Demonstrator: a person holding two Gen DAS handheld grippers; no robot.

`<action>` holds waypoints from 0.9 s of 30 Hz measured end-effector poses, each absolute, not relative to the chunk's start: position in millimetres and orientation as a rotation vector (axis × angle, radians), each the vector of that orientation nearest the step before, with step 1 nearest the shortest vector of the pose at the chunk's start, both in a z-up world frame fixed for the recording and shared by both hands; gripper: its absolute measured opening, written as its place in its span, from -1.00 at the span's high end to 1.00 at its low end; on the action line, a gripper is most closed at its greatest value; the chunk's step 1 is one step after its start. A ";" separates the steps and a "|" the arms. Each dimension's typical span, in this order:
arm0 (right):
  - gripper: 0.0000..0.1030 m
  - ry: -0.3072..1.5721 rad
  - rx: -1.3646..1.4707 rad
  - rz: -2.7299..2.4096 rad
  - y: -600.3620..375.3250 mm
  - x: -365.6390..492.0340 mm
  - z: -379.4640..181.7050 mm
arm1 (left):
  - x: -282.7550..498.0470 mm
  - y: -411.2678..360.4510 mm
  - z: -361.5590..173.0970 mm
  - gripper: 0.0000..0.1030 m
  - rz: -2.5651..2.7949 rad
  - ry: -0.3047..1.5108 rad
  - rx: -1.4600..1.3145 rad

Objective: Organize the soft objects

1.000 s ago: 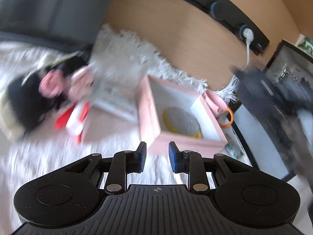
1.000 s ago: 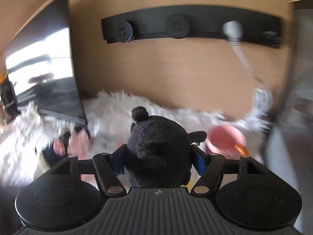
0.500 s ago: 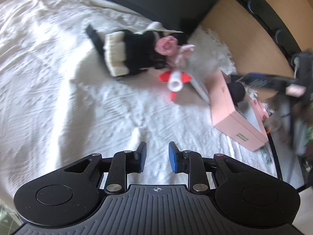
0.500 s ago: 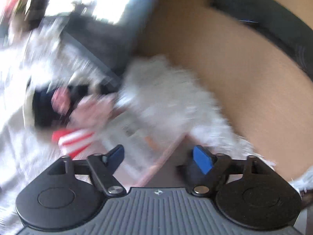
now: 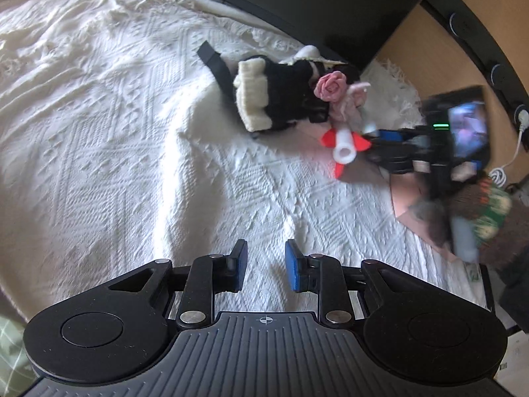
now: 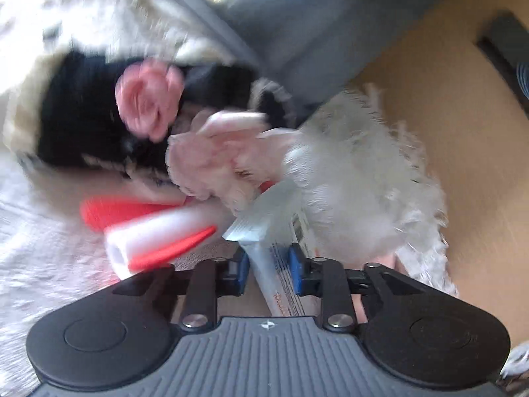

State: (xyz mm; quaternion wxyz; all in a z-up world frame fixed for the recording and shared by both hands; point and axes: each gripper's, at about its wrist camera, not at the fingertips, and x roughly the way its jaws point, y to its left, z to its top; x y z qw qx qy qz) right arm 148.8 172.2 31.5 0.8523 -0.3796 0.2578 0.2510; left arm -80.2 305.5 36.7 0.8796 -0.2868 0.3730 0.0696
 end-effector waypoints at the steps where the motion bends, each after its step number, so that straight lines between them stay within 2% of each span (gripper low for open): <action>1: 0.65 0.555 -0.734 0.542 158.2 141.2 45.6 | -76.9 305.0 37.0 0.47 0.138 0.778 -0.591; 4: 0.74 0.617 -0.539 0.608 113.6 118.3 82.2 | -60.6 301.6 39.7 0.47 0.110 0.779 -0.562; 9: 0.75 0.782 -0.220 0.661 31.2 86.4 114.5 | -26.1 285.5 48.0 0.47 0.032 0.786 -0.482; 13: 0.75 0.886 -0.010 0.635 -31.4 67.8 107.3 | -0.1 275.7 66.5 0.47 -0.005 0.724 -0.381; 17: 0.72 0.896 0.056 0.543 -71.1 54.8 93.2 | 31.5 281.7 91.3 0.47 0.041 0.649 -0.249; 20: 0.62 0.898 0.121 0.511 -83.8 56.5 84.5 | 53.0 286.9 102.9 0.47 0.053 0.618 -0.178; 24: 0.18 0.846 0.057 0.484 -72.2 60.5 76.4 | 82.1 291.0 101.7 0.47 0.069 0.621 -0.147; 27: 0.19 0.844 0.056 0.480 -68.4 67.6 73.6 | 104.3 290.9 92.3 0.47 0.057 0.647 -0.158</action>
